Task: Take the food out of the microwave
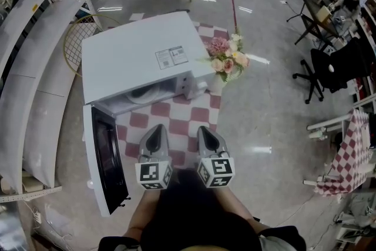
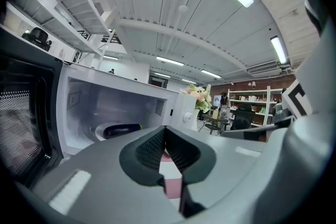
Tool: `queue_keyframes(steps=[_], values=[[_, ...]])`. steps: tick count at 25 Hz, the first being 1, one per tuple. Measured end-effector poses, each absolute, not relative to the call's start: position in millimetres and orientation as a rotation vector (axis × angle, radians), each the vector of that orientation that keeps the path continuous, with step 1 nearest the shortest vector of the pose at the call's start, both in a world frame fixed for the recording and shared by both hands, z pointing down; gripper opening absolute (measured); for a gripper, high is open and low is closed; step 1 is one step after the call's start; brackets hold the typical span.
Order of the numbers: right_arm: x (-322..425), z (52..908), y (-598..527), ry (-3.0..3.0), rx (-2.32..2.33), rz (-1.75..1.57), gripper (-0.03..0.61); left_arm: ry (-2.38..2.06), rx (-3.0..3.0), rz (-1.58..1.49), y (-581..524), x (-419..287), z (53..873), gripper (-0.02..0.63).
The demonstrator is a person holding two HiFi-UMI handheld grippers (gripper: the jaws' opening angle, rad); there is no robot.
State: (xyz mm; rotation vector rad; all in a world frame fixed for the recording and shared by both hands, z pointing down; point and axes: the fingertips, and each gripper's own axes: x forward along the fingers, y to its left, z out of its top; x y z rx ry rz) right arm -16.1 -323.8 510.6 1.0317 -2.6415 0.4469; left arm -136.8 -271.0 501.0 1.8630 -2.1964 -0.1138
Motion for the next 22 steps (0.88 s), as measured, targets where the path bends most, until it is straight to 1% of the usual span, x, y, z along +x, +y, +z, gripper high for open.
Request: queue_keyframes(steps=[22], values=[[-60.8, 523.4, -363.7, -2.698, 0.712, 0.436, 0.001, -2.378, 1.572, -0.130, -285.0, -171.7, 516.8, 0.009]])
